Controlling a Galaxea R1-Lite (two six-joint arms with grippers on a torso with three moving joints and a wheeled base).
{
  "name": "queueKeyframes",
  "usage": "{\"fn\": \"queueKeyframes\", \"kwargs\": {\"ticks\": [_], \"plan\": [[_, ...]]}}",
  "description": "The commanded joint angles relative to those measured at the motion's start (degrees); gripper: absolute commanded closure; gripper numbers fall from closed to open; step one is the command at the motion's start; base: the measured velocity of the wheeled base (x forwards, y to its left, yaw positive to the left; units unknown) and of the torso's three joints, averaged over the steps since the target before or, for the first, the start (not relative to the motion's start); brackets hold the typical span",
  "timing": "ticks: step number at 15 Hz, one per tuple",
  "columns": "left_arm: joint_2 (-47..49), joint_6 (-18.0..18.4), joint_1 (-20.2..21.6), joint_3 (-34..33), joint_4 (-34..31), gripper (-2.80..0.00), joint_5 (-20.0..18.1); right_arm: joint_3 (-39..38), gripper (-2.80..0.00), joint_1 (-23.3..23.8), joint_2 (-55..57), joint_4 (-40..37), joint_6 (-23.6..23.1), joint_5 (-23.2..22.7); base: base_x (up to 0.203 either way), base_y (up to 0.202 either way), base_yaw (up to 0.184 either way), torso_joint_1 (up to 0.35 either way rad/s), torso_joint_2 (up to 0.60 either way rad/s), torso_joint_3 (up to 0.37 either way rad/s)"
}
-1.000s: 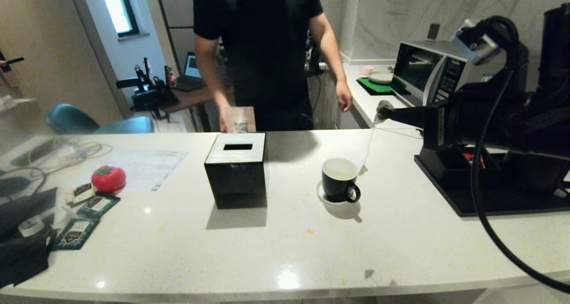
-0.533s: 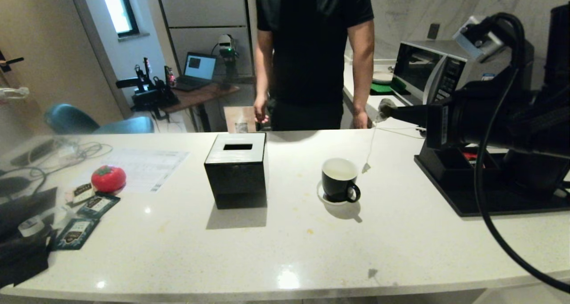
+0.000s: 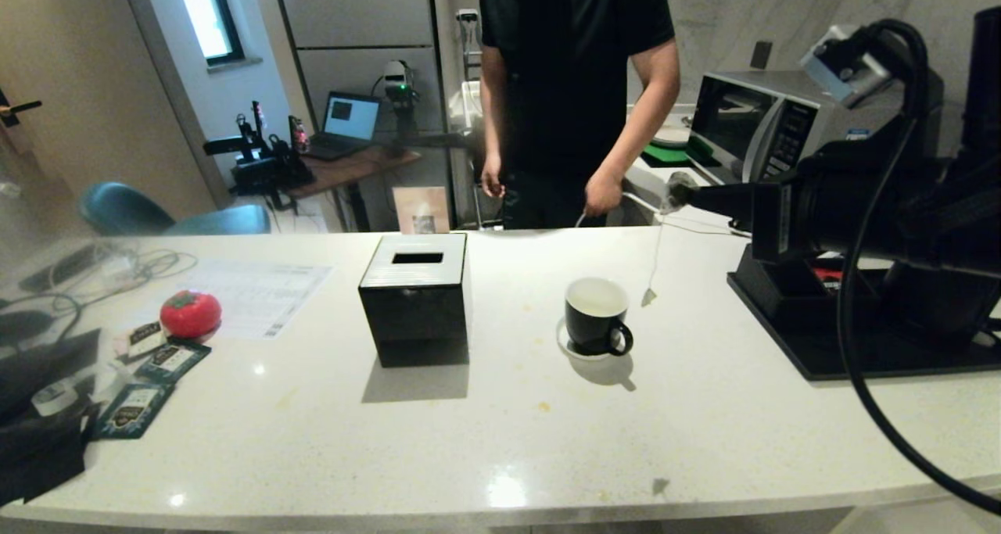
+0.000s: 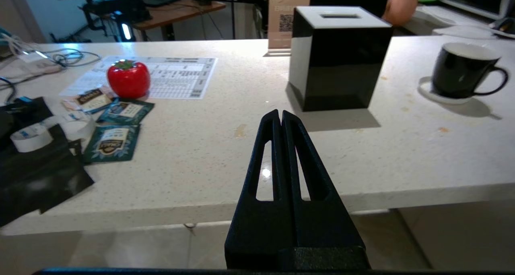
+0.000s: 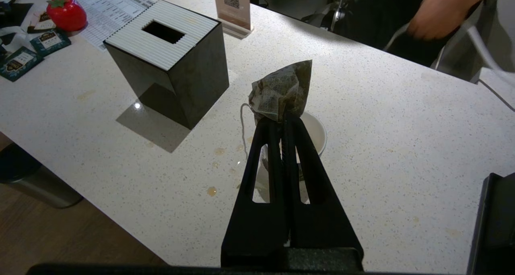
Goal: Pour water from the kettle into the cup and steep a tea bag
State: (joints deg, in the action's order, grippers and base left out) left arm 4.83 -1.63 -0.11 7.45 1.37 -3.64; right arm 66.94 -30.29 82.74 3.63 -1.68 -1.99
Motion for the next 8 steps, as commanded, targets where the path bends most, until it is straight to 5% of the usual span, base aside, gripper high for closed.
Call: {"fn": "queueKeyframes", "kwargs": {"ticks": [1,8], "plan": [[5.99,-1.17,-0.22,2.57,0.12,0.00,-0.23,-0.05,0.00,-0.03,-0.21,0.06,0.01,-0.04,0.000,0.000,0.000,0.000,0.00,0.000],[21.86,-2.45,-4.82,14.62,0.56,0.00,-0.32,0.21,0.00,-0.03,-0.21,0.06,0.01,-0.04,0.000,0.000,0.000,0.000,0.00,0.000]]}}
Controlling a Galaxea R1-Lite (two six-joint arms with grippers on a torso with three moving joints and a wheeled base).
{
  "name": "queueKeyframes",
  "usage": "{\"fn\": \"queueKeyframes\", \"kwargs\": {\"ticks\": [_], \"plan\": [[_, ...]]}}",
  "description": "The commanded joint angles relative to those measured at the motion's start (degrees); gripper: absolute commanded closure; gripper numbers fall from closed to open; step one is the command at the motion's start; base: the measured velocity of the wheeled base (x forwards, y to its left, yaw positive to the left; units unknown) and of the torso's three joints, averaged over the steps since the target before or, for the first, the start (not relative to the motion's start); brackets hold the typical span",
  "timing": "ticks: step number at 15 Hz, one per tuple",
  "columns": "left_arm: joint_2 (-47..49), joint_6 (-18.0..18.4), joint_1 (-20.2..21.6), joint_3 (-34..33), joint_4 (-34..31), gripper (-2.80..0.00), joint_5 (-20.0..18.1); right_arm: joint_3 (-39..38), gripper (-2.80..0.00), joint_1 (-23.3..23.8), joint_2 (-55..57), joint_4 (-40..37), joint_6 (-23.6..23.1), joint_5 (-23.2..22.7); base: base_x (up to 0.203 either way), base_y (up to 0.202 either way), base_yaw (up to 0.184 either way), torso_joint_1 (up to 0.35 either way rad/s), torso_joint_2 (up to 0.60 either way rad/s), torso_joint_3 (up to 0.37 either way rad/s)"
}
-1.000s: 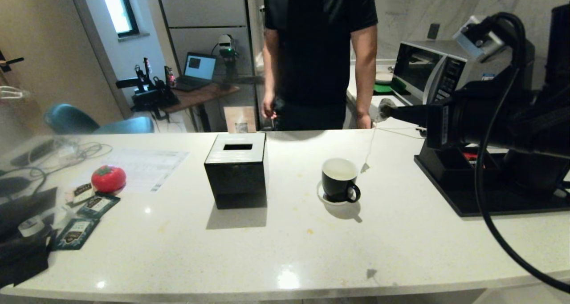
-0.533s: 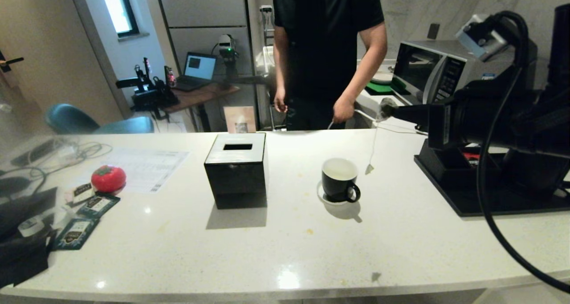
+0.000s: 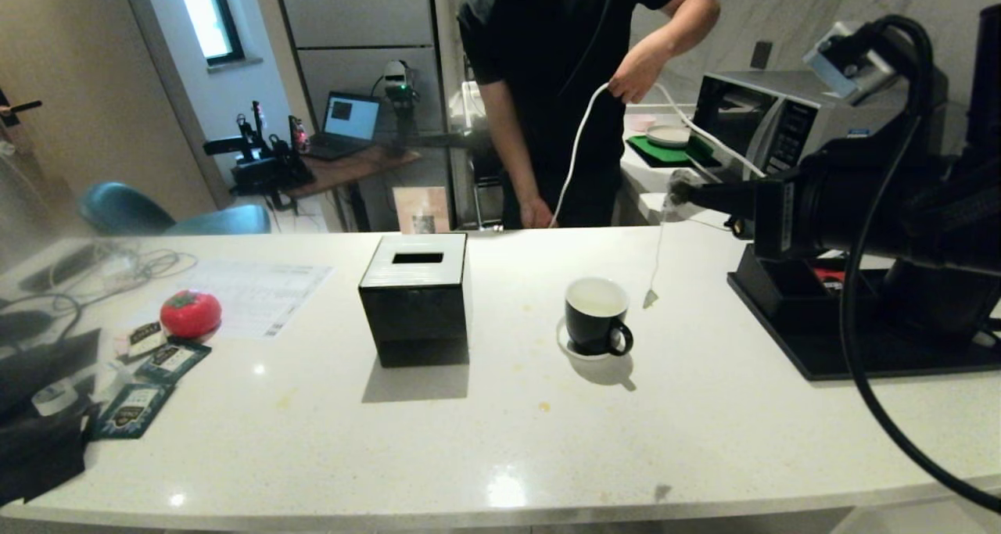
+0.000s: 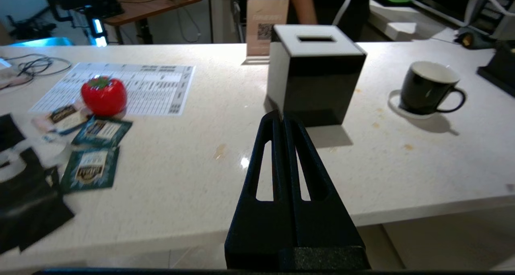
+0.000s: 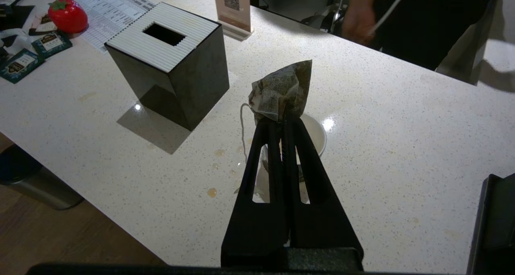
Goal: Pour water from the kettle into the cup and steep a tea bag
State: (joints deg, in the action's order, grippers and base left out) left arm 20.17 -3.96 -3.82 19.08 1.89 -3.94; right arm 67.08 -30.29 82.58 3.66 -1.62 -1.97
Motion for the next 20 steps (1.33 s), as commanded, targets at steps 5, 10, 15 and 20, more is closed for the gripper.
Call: {"fn": "queueKeyframes", "kwargs": {"ticks": [5,10,15,20], "plan": [[20.22,-0.60,-4.53,10.80,4.64,0.00,-0.03,0.06,0.00,-0.03,-0.40,0.03,0.04,-0.05,0.000,0.000,0.000,0.000,0.00,0.000],[33.74,-2.75,-10.07,14.28,15.45,0.00,0.00,-0.02,0.00,-0.03,-0.49,0.03,0.13,-0.05,0.000,0.000,0.000,0.000,0.00,0.000],[44.84,-9.44,-16.35,18.81,23.67,0.00,-0.02,-0.02,0.00,-0.03,-0.84,-0.05,0.22,-0.05,0.000,0.000,0.000,0.000,0.00,0.000],[54.20,-12.03,-20.38,21.13,31.63,0.00,-0.04,0.07,0.00,-0.03,-1.40,-0.05,0.29,-0.12,0.000,0.000,0.000,0.000,0.00,0.000]]}}
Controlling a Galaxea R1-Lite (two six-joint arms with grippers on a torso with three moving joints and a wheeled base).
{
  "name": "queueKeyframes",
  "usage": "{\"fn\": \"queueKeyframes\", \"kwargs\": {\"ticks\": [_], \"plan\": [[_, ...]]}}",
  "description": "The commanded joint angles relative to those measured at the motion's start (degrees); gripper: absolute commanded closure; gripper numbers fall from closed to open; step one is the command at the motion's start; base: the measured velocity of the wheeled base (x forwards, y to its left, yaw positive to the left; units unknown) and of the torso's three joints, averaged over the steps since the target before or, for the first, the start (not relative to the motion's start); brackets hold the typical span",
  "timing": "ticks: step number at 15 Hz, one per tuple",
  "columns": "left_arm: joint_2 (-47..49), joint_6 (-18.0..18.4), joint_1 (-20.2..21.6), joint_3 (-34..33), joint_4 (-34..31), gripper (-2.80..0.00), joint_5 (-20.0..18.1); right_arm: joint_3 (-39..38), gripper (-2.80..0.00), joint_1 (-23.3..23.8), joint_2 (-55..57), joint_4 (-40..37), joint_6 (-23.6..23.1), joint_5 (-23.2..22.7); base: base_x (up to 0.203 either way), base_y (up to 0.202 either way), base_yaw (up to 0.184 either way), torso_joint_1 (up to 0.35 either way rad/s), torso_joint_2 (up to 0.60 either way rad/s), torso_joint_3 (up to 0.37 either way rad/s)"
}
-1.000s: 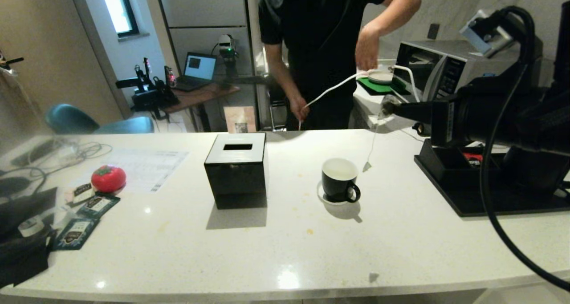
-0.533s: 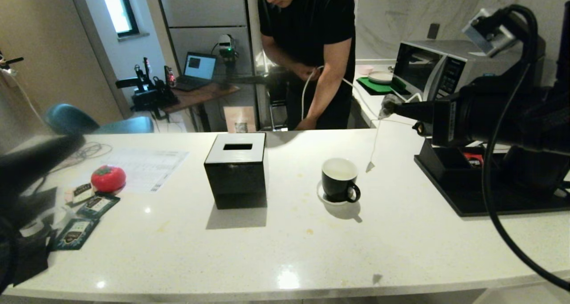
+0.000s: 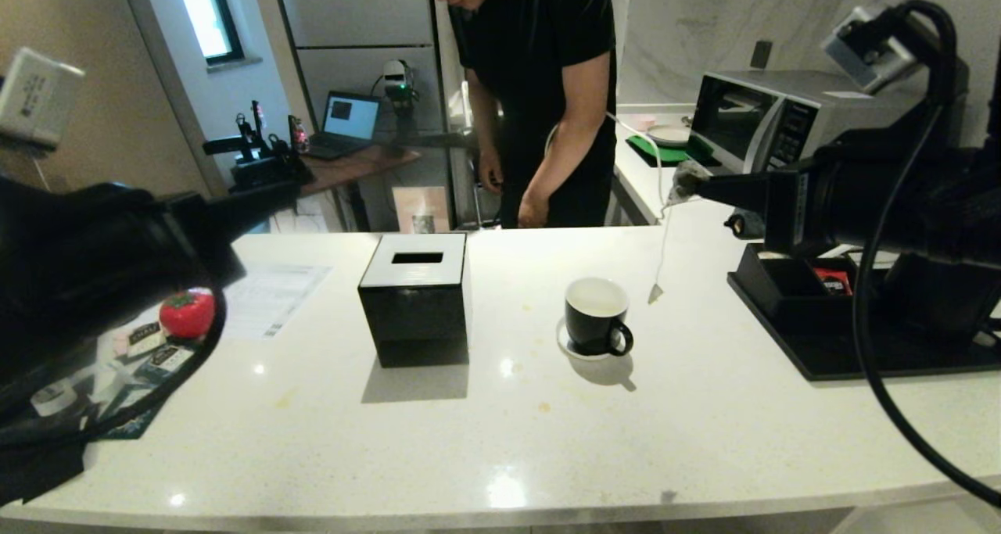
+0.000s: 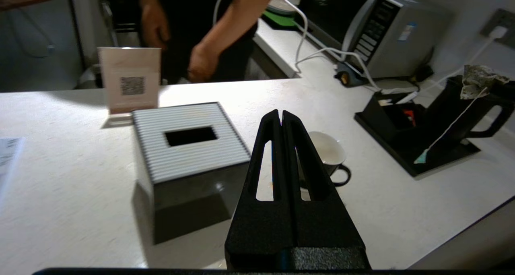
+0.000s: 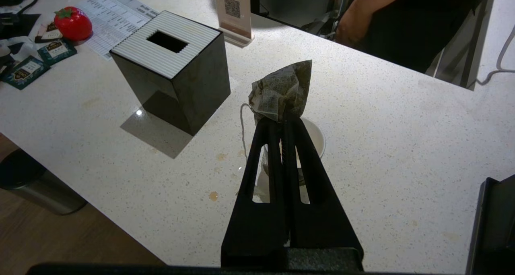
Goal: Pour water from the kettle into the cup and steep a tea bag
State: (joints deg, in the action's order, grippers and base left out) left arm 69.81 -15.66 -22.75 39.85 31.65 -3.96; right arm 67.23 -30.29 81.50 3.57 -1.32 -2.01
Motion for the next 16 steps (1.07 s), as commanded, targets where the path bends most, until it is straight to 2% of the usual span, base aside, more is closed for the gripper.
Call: {"fn": "queueKeyframes", "kwargs": {"ticks": [1,4,7,9,12,16], "plan": [[6.30,-0.69,-2.64,0.42,4.46,0.00,-0.02,-0.08,0.00,-0.03,-0.42,0.03,0.00,-0.10,0.000,0.000,0.000,0.000,0.00,0.000],[10.18,-2.10,-6.40,2.84,7.48,0.00,-0.02,0.09,0.00,-0.03,-0.55,0.03,-0.09,-0.01,0.000,0.000,0.000,0.000,0.00,0.000],[13.22,-1.86,-9.83,3.70,9.68,0.00,-0.10,0.18,0.00,-0.03,-0.55,0.12,-0.09,-0.01,0.000,0.000,0.000,0.000,0.00,0.000],[15.62,-1.22,-11.84,3.87,12.80,0.00,-0.86,0.90,0.00,-0.03,-0.45,0.03,-0.09,-0.08,0.000,0.000,0.000,0.000,0.00,0.000],[20.08,2.04,-13.16,4.59,17.73,0.00,-1.35,1.32,0.00,-0.03,-0.11,0.03,-0.09,-0.10,0.000,0.000,0.000,0.000,0.00,0.000],[24.51,2.55,-18.14,4.73,22.32,0.00,-1.40,1.86,0.00,-0.03,0.67,0.12,0.00,-0.18,0.000,0.000,0.000,0.000,0.00,0.000]]}}
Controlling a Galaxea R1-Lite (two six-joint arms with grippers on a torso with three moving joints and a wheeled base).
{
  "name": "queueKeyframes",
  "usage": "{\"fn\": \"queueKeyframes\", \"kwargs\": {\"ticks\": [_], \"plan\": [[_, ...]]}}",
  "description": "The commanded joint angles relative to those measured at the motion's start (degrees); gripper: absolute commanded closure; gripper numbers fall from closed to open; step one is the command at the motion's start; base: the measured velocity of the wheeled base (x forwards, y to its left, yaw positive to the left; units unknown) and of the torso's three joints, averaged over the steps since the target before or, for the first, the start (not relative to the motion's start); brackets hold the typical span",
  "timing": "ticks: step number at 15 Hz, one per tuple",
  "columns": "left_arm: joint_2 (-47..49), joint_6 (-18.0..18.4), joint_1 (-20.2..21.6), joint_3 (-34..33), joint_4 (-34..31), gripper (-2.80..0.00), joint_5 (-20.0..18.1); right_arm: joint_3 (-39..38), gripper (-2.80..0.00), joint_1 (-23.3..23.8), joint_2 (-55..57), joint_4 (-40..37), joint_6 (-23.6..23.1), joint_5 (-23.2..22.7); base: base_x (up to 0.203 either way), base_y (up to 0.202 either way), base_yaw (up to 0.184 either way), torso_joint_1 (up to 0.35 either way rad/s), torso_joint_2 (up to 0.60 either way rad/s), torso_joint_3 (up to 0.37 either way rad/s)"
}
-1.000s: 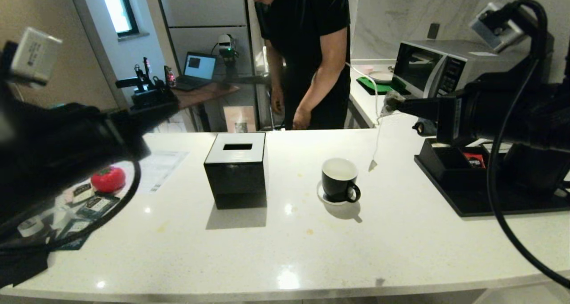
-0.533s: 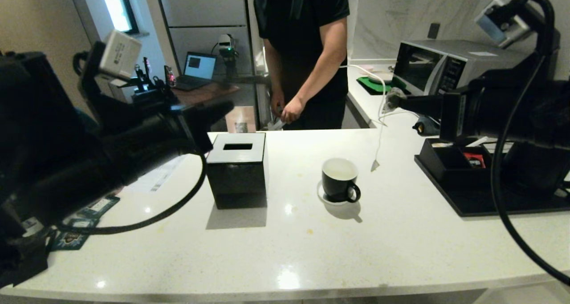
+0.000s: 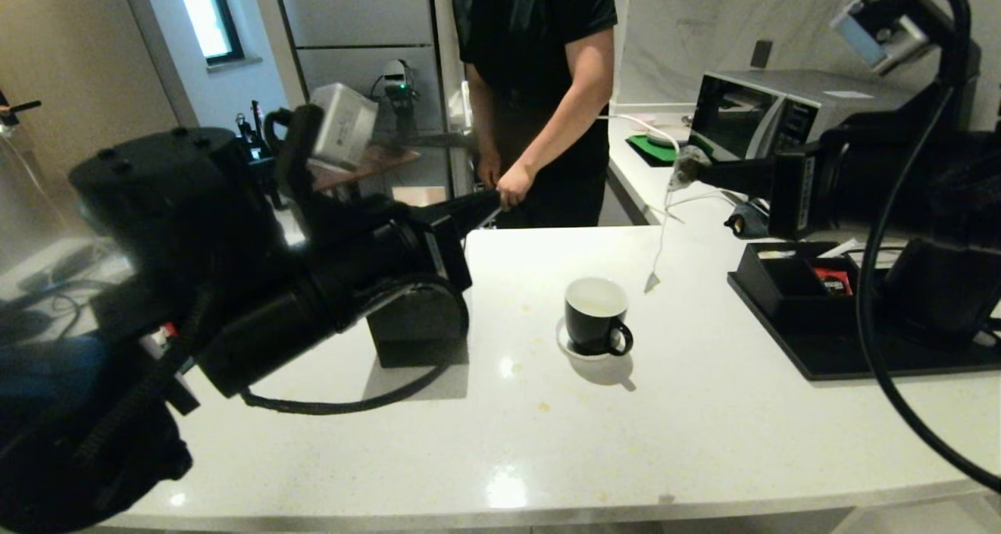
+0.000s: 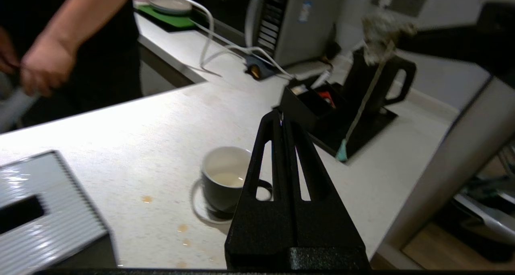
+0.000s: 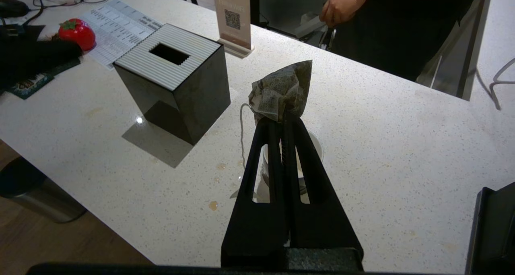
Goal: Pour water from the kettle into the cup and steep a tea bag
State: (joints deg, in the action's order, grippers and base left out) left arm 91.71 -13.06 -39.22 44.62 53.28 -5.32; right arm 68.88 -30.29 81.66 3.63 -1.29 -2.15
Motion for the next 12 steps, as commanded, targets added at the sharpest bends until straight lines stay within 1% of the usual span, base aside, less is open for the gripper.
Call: {"fn": "queueKeyframes", "kwargs": {"ticks": [1,4,8,9,12], "plan": [[3.48,0.03,-2.43,-0.05,1.33,0.00,0.02,0.51,0.00,-0.03,1.00,0.06,-0.08,-0.05,0.000,0.000,0.000,0.000,0.00,0.000],[6.29,0.01,-3.02,-0.60,4.90,0.00,0.04,1.86,0.00,-0.03,1.92,0.04,-0.03,-0.05,0.000,0.000,0.000,0.000,0.00,0.000],[6.99,0.04,-4.46,-1.64,5.61,0.00,0.22,1.87,0.00,-0.03,2.27,-0.03,-0.03,-0.05,0.000,0.000,0.000,0.000,0.00,0.000],[7.17,0.05,-4.54,-1.63,5.70,-2.80,0.22,1.79,0.00,-0.03,2.36,-0.03,-0.03,-0.05,0.000,0.000,0.000,0.000,0.00,0.000],[7.26,0.22,-4.55,-1.55,6.35,-2.80,0.19,1.70,0.00,-0.03,2.36,0.06,-0.03,-0.05,0.000,0.000,0.000,0.000,0.00,0.000]]}}
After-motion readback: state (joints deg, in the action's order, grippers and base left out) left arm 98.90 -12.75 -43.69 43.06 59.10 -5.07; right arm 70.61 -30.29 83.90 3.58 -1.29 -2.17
